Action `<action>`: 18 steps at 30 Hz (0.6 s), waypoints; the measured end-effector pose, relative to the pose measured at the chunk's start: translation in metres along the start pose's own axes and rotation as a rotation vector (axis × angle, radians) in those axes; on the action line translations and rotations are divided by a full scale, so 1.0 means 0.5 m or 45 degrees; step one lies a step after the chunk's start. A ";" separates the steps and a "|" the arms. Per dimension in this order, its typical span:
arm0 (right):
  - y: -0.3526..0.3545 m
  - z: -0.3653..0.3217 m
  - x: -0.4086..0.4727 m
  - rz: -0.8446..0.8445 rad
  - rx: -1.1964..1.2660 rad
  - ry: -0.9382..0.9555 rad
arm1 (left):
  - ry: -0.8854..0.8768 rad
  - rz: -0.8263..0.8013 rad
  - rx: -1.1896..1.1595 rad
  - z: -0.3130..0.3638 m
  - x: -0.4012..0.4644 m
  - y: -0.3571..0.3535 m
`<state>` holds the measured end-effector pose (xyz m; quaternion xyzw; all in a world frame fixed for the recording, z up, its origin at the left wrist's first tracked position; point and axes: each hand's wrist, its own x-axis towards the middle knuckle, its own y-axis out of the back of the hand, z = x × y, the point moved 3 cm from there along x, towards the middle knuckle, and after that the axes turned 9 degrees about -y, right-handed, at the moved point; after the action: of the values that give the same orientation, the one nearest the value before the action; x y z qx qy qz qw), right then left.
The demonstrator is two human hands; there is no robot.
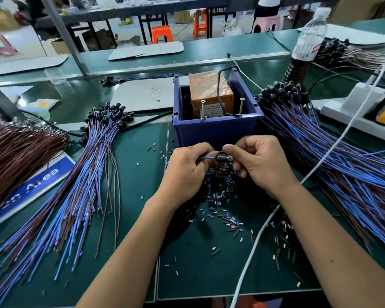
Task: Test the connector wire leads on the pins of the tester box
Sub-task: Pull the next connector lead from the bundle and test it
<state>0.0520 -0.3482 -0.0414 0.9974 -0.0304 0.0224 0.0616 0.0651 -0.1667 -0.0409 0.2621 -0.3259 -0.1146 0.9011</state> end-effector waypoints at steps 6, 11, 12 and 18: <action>0.006 -0.012 -0.003 -0.086 0.010 0.014 | 0.053 -0.086 -0.122 0.007 0.001 0.005; 0.012 -0.018 -0.007 -0.179 0.010 0.020 | 0.109 -0.160 -0.206 0.007 -0.003 0.008; 0.013 -0.018 -0.008 -0.202 0.003 0.027 | 0.112 -0.172 -0.219 0.008 -0.003 0.009; 0.028 -0.023 -0.006 -0.166 0.043 0.030 | 0.140 -0.186 -0.246 -0.003 -0.001 0.019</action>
<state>0.0474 -0.3604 -0.0284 0.9978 0.0356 0.0305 0.0463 0.0659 -0.1578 -0.0369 0.2030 -0.2435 -0.1962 0.9279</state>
